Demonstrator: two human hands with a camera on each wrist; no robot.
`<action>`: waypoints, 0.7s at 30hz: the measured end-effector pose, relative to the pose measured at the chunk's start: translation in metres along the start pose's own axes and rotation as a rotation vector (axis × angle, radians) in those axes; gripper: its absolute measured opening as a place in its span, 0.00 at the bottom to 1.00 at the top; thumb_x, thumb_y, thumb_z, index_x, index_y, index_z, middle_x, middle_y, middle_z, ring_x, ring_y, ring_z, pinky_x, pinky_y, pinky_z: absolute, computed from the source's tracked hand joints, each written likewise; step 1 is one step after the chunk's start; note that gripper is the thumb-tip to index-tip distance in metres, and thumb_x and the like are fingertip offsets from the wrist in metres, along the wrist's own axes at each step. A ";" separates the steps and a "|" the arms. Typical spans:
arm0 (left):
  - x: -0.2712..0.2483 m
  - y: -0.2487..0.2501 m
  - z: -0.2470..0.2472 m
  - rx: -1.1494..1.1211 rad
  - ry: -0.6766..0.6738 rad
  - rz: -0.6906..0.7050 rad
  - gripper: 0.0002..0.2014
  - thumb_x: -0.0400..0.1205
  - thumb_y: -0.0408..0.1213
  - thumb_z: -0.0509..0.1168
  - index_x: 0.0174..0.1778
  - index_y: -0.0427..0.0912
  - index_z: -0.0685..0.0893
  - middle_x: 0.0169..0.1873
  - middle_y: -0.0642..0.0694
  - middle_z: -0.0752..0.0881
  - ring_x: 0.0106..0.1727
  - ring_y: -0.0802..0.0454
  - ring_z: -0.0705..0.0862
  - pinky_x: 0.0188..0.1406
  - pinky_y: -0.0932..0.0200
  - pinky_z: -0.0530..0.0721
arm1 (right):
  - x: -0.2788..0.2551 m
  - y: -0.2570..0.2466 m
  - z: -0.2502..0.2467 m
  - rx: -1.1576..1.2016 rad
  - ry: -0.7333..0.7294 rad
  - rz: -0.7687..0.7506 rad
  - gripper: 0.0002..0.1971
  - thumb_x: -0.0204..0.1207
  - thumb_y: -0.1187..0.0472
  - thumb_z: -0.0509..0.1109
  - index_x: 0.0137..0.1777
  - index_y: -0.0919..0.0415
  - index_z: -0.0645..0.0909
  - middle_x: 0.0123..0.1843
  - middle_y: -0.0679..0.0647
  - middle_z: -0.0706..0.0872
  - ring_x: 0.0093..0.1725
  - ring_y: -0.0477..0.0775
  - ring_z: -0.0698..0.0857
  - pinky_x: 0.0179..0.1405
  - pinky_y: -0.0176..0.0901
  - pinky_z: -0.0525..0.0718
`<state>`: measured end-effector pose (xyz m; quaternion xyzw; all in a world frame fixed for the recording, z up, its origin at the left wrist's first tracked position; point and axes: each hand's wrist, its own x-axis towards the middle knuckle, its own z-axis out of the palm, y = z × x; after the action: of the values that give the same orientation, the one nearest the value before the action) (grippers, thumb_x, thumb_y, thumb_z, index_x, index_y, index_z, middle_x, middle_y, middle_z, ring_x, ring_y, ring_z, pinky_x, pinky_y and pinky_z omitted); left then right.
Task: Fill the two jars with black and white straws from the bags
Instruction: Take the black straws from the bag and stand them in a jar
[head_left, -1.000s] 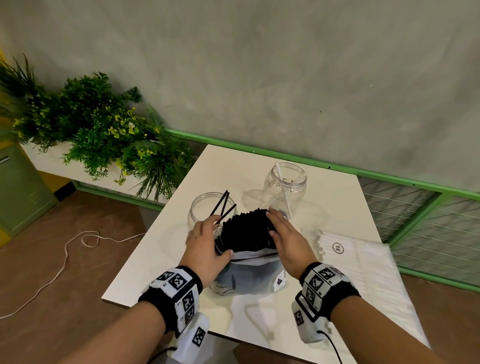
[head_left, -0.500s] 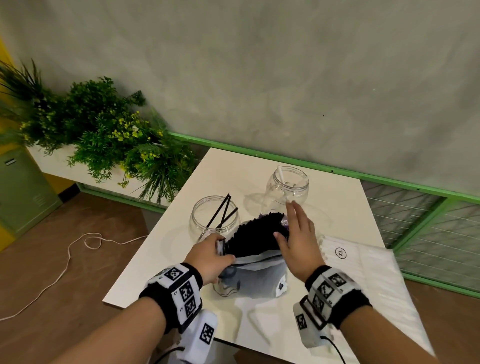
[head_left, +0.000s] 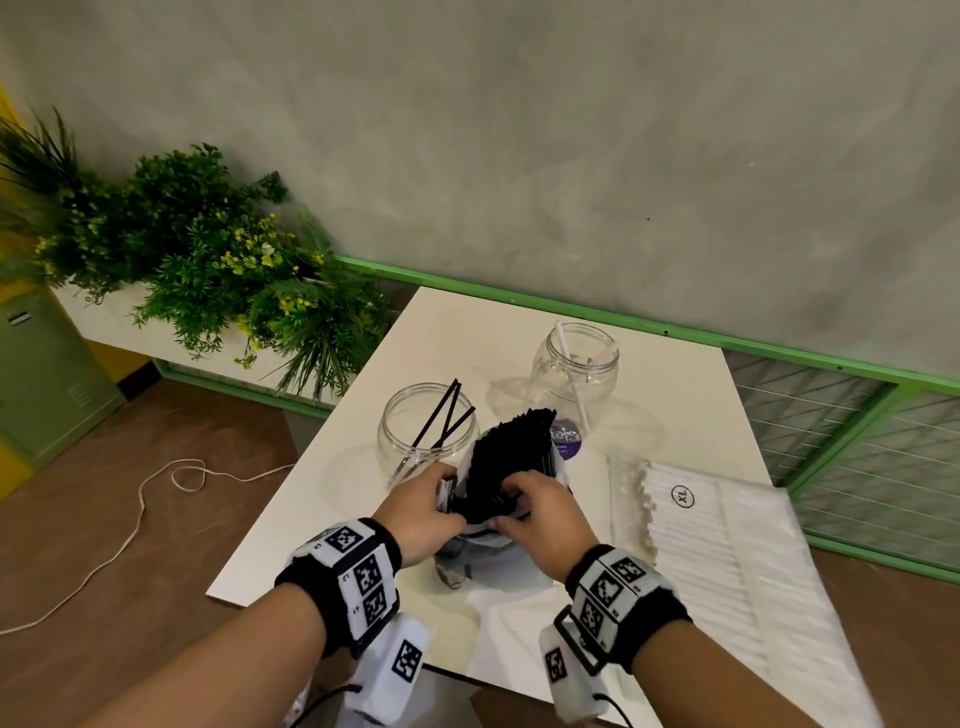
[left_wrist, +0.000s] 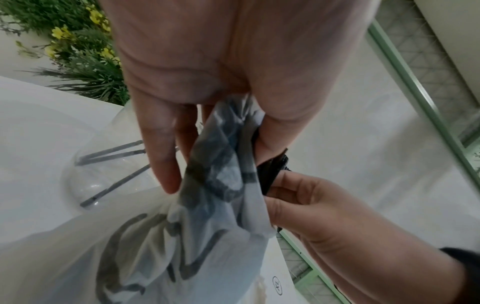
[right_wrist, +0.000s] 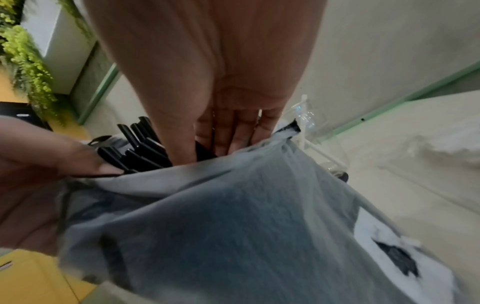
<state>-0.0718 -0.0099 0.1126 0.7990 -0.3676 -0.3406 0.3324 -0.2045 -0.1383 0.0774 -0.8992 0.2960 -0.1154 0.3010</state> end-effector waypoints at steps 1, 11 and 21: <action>0.000 0.000 0.000 -0.024 -0.006 0.001 0.24 0.74 0.34 0.68 0.67 0.49 0.74 0.53 0.50 0.84 0.55 0.50 0.82 0.54 0.58 0.79 | 0.002 -0.001 0.000 -0.048 -0.013 -0.004 0.21 0.69 0.56 0.79 0.61 0.60 0.81 0.55 0.54 0.83 0.55 0.56 0.80 0.54 0.44 0.78; 0.003 -0.007 0.006 -0.093 0.097 0.100 0.26 0.68 0.43 0.76 0.61 0.48 0.78 0.52 0.49 0.86 0.55 0.51 0.84 0.60 0.51 0.81 | 0.000 -0.009 0.004 -0.152 -0.031 -0.010 0.19 0.69 0.50 0.73 0.57 0.57 0.80 0.52 0.53 0.84 0.57 0.57 0.76 0.57 0.50 0.75; 0.005 -0.006 0.007 -0.081 0.148 0.127 0.21 0.72 0.35 0.76 0.58 0.50 0.77 0.49 0.51 0.85 0.52 0.52 0.83 0.55 0.60 0.80 | -0.007 -0.004 0.008 0.111 0.092 0.012 0.15 0.70 0.50 0.69 0.53 0.57 0.81 0.44 0.50 0.82 0.46 0.57 0.81 0.47 0.49 0.80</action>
<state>-0.0725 -0.0129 0.1024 0.7831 -0.3777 -0.2736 0.4115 -0.2056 -0.1277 0.0734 -0.8731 0.3078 -0.1711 0.3371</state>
